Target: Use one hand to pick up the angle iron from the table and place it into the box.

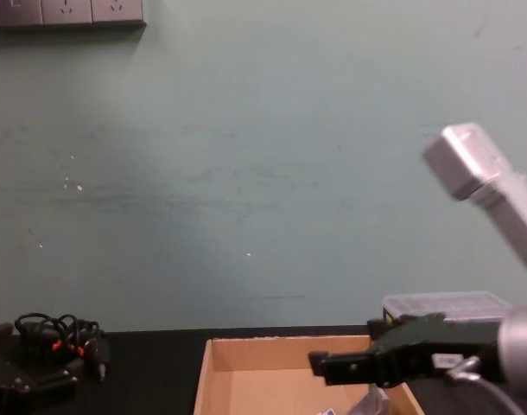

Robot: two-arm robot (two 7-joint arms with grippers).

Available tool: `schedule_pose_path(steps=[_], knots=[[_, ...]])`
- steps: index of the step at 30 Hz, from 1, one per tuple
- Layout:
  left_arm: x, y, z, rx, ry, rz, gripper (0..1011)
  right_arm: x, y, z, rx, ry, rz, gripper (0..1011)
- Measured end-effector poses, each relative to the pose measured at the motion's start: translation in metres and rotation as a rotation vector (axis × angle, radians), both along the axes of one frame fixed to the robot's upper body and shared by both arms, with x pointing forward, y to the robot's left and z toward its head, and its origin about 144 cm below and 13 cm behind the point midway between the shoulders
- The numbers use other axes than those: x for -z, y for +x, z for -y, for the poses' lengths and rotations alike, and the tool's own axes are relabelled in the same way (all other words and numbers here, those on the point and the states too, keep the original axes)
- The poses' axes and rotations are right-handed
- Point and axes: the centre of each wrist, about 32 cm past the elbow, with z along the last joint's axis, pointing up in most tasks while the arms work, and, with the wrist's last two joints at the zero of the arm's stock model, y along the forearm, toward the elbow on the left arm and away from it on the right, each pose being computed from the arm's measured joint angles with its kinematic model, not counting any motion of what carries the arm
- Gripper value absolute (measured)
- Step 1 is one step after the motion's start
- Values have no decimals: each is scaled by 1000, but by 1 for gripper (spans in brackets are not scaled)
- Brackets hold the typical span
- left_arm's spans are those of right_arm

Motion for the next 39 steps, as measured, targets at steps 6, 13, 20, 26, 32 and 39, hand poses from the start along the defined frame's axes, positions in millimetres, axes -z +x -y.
schedule_pose_path(steps=[6,13,20,26,32,39], knots=[[0,0,0,0,0,0,1011,-14,-24,21,-56,19,40,1000],[0,0,0,0,0,0,1011,-20,-41,30,-118,29,55,1002],[0,0,0,0,0,0,1011,-14,-51,29,-221,11,24,1002],[0,0,0,0,0,0,1011,-3,-49,27,-292,-29,-16,1002],[0,0,0,0,0,0,1011,8,-43,26,-348,-70,-47,1002],[0,0,0,0,0,0,1011,18,-35,23,-387,-108,-77,1002]])
